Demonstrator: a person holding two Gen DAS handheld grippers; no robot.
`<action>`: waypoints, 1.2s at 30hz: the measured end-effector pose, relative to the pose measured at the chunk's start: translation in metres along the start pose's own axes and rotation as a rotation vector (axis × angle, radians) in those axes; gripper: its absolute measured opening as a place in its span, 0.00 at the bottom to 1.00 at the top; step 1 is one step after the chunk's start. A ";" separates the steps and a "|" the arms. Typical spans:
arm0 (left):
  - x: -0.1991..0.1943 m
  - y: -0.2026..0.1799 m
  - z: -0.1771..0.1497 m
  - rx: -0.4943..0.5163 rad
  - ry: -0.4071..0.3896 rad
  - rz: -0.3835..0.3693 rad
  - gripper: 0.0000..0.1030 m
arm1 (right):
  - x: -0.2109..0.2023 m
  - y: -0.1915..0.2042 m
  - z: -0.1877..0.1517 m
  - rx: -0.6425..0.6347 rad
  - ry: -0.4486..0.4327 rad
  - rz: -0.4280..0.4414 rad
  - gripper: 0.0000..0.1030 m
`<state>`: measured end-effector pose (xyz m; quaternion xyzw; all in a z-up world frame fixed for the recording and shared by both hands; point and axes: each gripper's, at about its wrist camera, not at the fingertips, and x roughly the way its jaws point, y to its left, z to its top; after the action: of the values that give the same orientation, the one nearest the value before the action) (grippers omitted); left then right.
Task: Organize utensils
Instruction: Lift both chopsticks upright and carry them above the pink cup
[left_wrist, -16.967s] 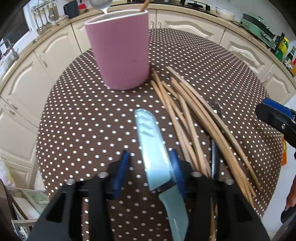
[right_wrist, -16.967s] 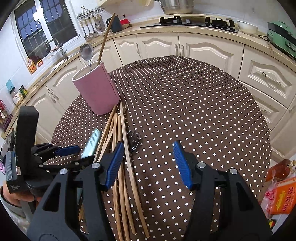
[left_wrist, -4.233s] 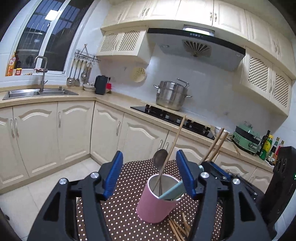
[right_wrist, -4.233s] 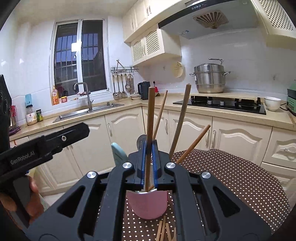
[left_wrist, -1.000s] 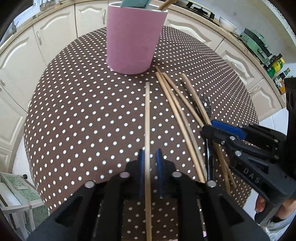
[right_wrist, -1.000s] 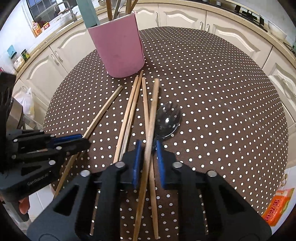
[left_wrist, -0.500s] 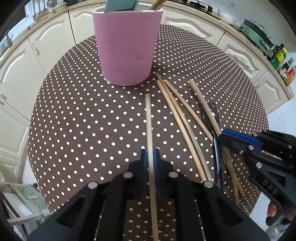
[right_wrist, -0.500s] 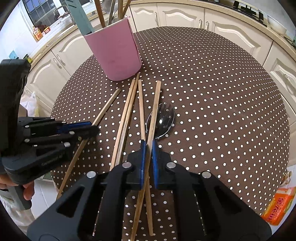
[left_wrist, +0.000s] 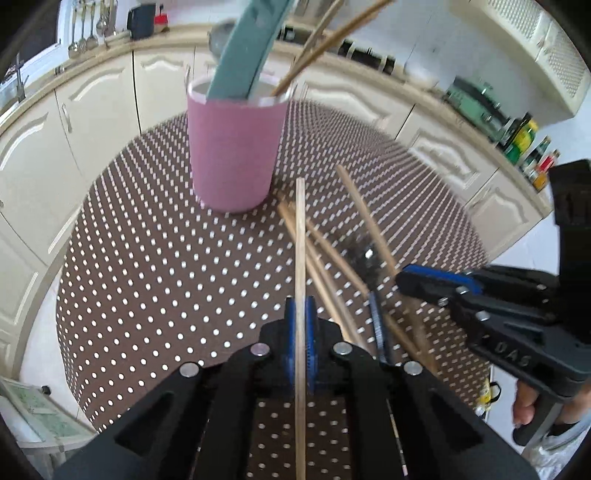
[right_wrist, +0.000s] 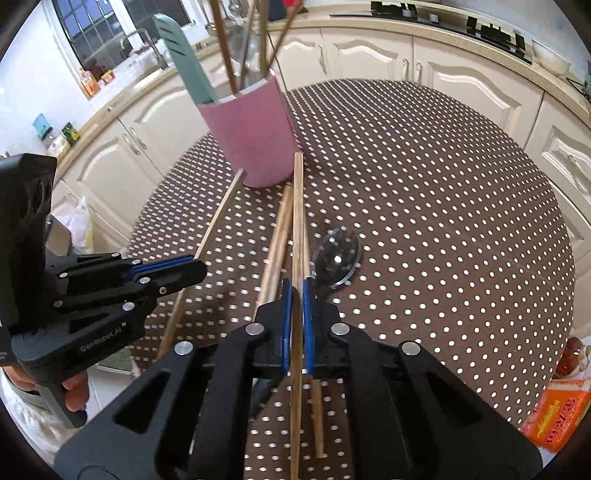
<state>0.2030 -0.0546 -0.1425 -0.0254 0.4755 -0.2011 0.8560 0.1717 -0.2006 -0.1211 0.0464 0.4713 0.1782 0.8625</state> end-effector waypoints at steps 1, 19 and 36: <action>-0.006 -0.003 -0.001 0.004 -0.026 -0.011 0.05 | -0.003 0.002 0.000 -0.001 -0.009 0.005 0.06; -0.102 0.002 0.011 -0.034 -0.432 0.044 0.05 | -0.047 0.023 0.012 -0.015 -0.235 0.124 0.06; -0.130 0.025 0.047 -0.053 -0.633 0.053 0.05 | -0.070 0.032 0.043 -0.030 -0.401 0.167 0.04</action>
<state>0.1890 0.0091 -0.0178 -0.0965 0.1911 -0.1484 0.9655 0.1650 -0.1916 -0.0337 0.1069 0.2820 0.2434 0.9219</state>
